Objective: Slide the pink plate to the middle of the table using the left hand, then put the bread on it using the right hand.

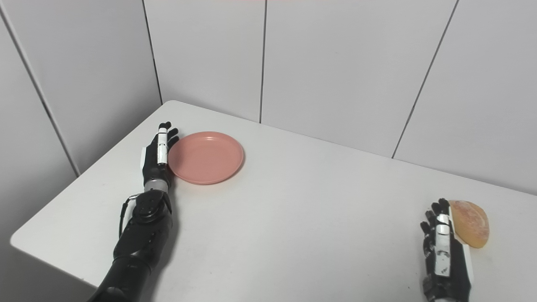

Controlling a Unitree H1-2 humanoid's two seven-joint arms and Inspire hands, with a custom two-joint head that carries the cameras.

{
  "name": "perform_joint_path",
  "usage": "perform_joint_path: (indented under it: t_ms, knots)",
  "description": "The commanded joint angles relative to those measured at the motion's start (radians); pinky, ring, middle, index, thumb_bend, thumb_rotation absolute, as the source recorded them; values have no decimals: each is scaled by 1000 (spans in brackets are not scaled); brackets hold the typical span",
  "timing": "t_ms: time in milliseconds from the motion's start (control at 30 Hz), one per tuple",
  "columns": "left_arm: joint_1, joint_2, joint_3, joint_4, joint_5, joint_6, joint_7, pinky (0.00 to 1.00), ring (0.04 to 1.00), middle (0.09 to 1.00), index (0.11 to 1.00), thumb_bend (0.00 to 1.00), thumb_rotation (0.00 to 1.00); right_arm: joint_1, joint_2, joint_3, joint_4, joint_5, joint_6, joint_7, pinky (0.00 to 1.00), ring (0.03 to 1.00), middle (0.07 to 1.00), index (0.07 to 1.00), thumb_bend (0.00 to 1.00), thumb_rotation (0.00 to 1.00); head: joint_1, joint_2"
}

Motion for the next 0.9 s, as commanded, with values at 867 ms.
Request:
perform_joint_path:
  t_ms: [867]
  knots:
    - [-33,-96,-206,-65,77,69,-116,867,871,860,847,433,1000,-33,-3,-11,-5,15,-16,10,1000,1000,1000,1000,610,927,-16,26]
